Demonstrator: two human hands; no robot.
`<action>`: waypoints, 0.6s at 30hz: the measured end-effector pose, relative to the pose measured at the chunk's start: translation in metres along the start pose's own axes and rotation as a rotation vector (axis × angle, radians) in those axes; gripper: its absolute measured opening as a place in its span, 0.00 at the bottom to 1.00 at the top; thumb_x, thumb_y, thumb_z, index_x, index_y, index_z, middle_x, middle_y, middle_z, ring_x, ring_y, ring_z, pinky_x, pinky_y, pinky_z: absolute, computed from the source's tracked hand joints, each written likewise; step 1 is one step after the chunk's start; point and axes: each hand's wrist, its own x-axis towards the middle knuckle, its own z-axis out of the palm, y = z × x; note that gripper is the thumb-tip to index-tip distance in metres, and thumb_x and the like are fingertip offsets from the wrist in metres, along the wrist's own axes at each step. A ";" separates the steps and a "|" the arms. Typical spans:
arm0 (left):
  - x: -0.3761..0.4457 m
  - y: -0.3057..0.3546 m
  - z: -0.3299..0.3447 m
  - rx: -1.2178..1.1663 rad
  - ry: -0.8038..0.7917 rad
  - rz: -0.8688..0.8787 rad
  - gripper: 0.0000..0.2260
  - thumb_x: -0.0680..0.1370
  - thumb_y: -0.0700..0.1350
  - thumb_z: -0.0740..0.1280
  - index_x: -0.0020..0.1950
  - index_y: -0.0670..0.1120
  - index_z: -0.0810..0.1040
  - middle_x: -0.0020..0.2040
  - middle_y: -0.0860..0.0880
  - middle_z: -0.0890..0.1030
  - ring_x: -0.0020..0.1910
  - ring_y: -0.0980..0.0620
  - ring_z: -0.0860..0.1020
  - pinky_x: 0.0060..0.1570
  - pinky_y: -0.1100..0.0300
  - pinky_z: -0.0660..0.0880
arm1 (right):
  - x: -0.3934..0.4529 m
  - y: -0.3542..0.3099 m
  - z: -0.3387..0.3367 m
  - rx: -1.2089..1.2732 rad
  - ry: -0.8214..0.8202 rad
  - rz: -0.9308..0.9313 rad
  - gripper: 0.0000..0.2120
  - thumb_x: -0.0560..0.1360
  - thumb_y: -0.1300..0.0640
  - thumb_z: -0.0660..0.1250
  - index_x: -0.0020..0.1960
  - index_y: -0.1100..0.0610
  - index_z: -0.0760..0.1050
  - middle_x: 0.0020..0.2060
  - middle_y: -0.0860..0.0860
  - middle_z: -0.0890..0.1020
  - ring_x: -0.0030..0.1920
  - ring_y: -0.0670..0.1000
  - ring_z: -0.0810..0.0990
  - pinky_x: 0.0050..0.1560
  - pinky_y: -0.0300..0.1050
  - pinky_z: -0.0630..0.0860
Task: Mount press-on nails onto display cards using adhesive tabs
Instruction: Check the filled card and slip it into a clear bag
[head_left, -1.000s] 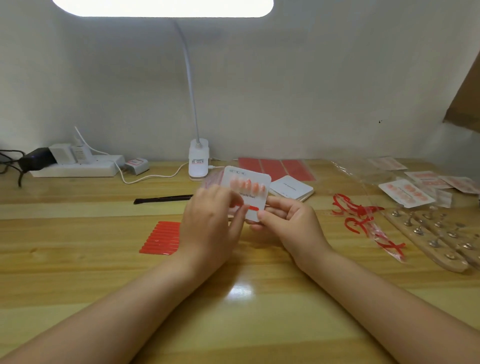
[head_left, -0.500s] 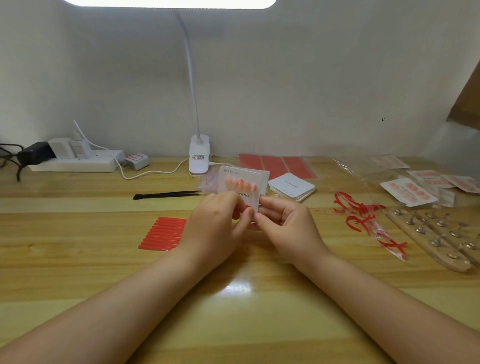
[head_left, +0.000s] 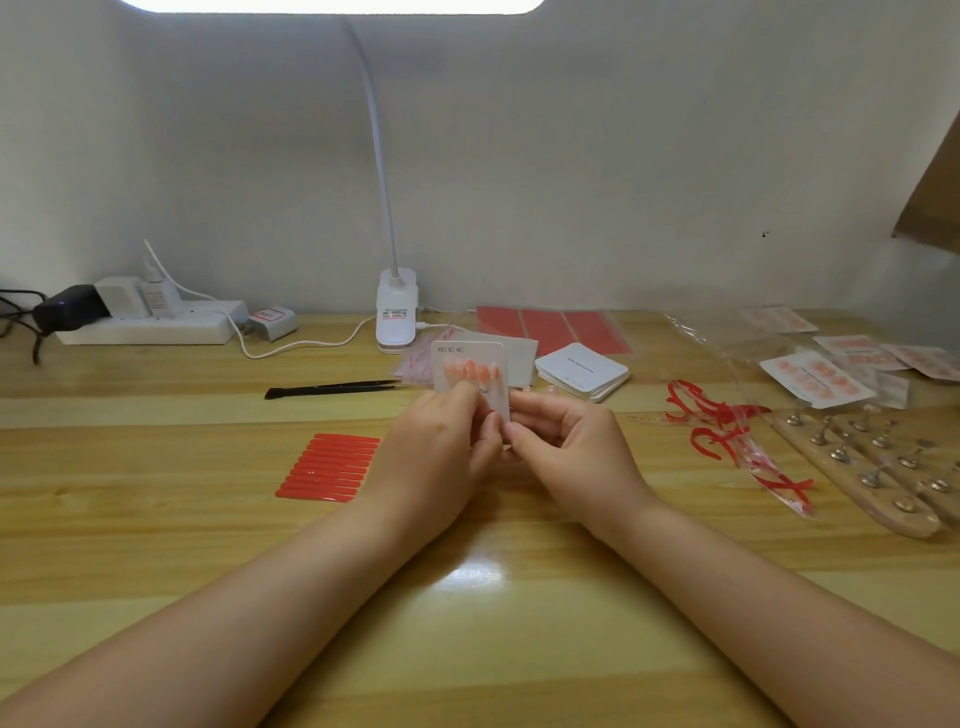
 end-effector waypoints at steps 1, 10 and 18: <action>0.000 0.000 0.000 -0.002 0.001 0.002 0.06 0.78 0.40 0.67 0.42 0.40 0.74 0.36 0.44 0.77 0.36 0.44 0.72 0.38 0.52 0.67 | 0.000 0.000 0.000 0.004 0.007 0.006 0.19 0.76 0.72 0.64 0.54 0.49 0.80 0.45 0.42 0.86 0.48 0.43 0.85 0.43 0.33 0.79; 0.001 0.000 -0.005 -0.083 0.009 0.025 0.02 0.78 0.41 0.68 0.49 0.42 0.78 0.39 0.50 0.77 0.38 0.48 0.74 0.40 0.51 0.73 | 0.003 0.003 -0.002 0.025 0.055 0.045 0.17 0.76 0.70 0.66 0.51 0.48 0.81 0.43 0.47 0.87 0.46 0.48 0.86 0.43 0.40 0.81; 0.002 -0.001 -0.009 0.000 0.019 0.111 0.03 0.77 0.40 0.68 0.45 0.41 0.80 0.41 0.45 0.79 0.37 0.43 0.75 0.35 0.47 0.74 | 0.001 0.000 -0.002 0.019 0.047 0.024 0.20 0.75 0.71 0.66 0.49 0.46 0.81 0.42 0.46 0.87 0.45 0.46 0.85 0.42 0.37 0.80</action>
